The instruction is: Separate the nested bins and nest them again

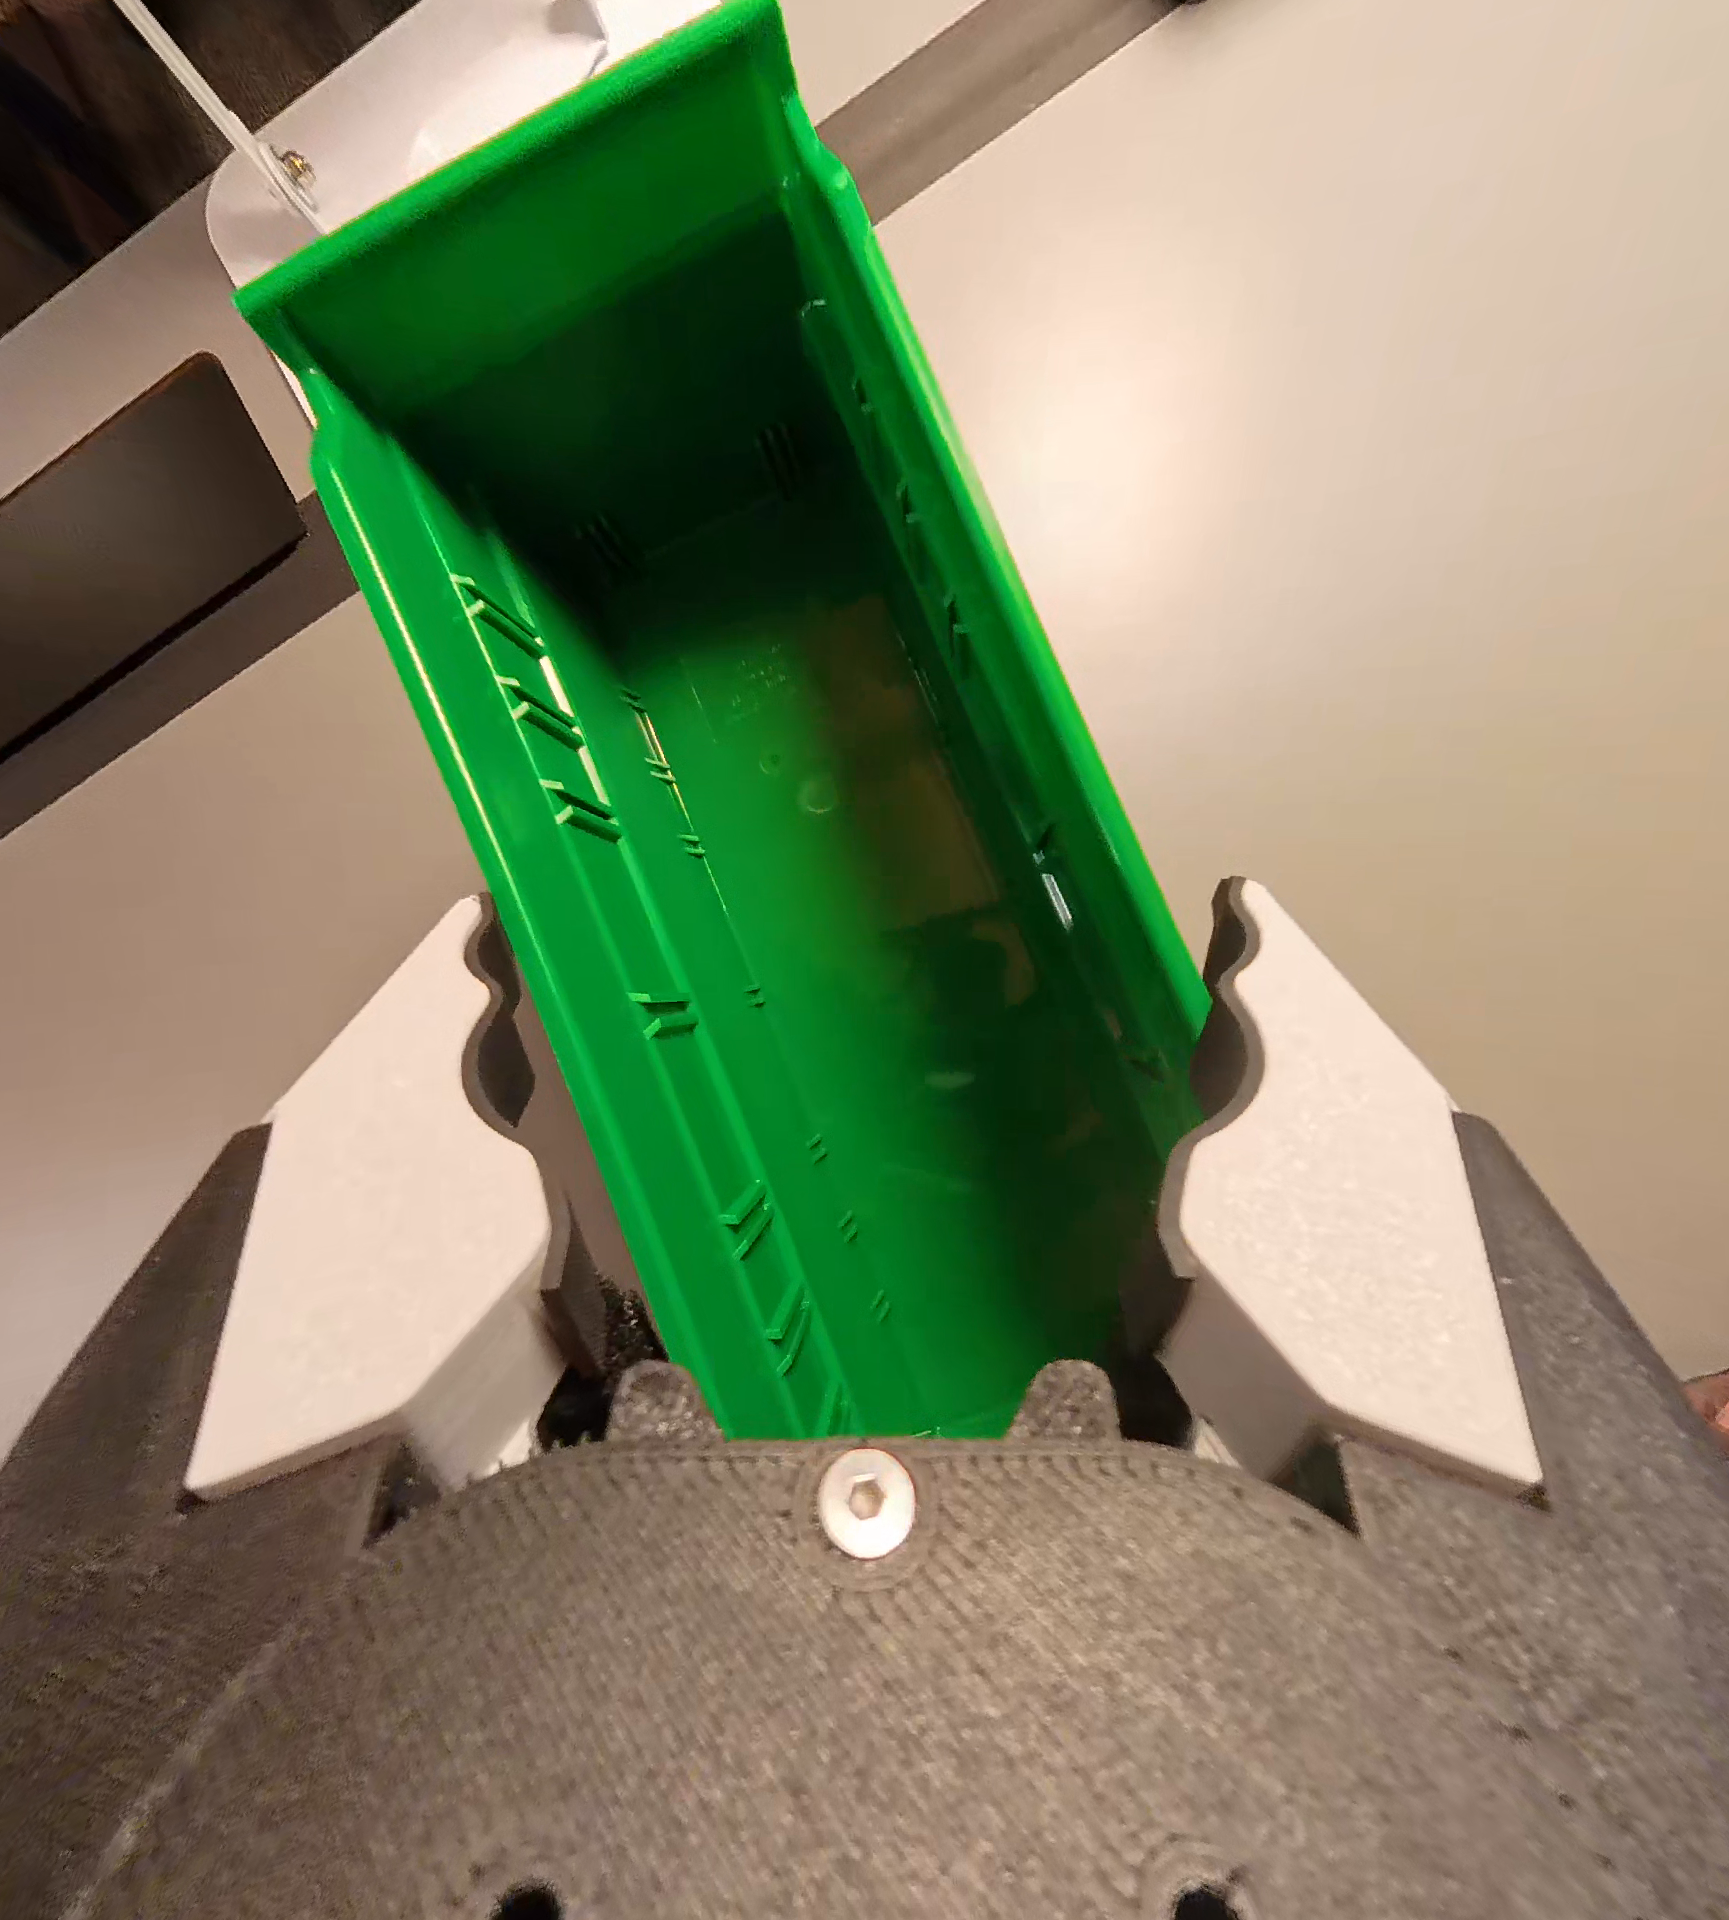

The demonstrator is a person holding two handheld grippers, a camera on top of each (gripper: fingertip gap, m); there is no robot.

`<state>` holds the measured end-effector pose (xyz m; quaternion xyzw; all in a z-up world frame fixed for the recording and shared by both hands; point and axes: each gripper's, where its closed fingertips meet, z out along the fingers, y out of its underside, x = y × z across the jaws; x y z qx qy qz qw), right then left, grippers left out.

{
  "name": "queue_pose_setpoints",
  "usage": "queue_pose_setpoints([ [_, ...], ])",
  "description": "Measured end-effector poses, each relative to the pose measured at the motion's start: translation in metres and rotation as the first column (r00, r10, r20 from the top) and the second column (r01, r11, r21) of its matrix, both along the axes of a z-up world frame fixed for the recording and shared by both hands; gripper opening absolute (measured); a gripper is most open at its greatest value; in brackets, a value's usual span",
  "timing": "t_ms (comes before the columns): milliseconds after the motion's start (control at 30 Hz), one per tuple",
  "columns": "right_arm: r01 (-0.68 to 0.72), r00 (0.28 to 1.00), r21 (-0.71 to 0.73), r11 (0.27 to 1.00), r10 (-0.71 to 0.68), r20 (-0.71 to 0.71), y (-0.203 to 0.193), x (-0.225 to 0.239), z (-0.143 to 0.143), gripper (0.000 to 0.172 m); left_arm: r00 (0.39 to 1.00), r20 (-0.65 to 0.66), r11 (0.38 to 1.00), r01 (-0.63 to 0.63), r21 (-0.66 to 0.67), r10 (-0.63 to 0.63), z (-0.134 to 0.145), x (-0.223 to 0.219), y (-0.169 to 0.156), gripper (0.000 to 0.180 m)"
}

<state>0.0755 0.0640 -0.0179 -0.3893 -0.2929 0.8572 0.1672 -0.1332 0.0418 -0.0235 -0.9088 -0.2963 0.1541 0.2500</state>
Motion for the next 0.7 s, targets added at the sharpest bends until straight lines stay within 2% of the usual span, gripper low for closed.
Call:
queue_pose_setpoints([
  [300,-0.009,1.0,-0.02,1.0,0.009,-0.004,0.002,0.001,0.0,0.006,1.0,-0.008,1.0,-0.01,0.01,0.01,0.006,-0.003,-0.002,0.111],
  [700,-0.013,1.0,-0.031,0.999,0.013,-0.004,0.004,0.001,0.0,0.006,1.0,-0.028,1.0,0.011,-0.015,-0.011,0.011,0.0,-0.001,0.102],
])
